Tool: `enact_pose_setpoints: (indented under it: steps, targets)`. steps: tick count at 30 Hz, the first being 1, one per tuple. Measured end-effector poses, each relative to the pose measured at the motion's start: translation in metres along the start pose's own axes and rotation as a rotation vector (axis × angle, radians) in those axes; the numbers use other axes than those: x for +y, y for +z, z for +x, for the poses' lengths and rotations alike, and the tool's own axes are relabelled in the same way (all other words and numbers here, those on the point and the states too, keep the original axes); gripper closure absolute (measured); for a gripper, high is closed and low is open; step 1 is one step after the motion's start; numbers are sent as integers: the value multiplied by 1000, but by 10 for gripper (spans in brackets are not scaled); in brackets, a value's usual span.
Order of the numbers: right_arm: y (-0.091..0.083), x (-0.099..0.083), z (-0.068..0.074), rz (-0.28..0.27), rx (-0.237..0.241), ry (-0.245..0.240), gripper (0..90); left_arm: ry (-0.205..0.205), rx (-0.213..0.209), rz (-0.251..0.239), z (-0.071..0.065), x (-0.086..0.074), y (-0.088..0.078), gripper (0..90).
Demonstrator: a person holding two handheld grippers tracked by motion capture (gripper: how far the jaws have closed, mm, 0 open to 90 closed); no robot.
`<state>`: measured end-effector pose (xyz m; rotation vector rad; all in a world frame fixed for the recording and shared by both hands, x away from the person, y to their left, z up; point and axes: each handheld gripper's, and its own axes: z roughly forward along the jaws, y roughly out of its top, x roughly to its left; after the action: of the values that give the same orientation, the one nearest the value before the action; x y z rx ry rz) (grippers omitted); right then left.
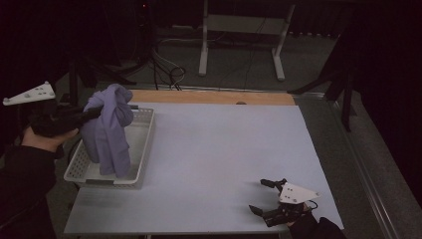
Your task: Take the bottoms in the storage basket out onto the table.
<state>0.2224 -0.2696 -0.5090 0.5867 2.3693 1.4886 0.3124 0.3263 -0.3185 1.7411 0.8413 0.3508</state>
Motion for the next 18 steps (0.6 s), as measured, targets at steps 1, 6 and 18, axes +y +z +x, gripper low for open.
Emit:
enact_pose_setpoints:
  steps: [1,6,18]
  targets:
    - [0,0,0,0,1,-1,95,2,-1,-1,-1,1,1,807]
    - [0,0,0,1,2,0,95,16,-19,2,-7,7,6,807]
    - [0,0,0,1,2,-1,95,26,-76,-27,-23,17,23,807]
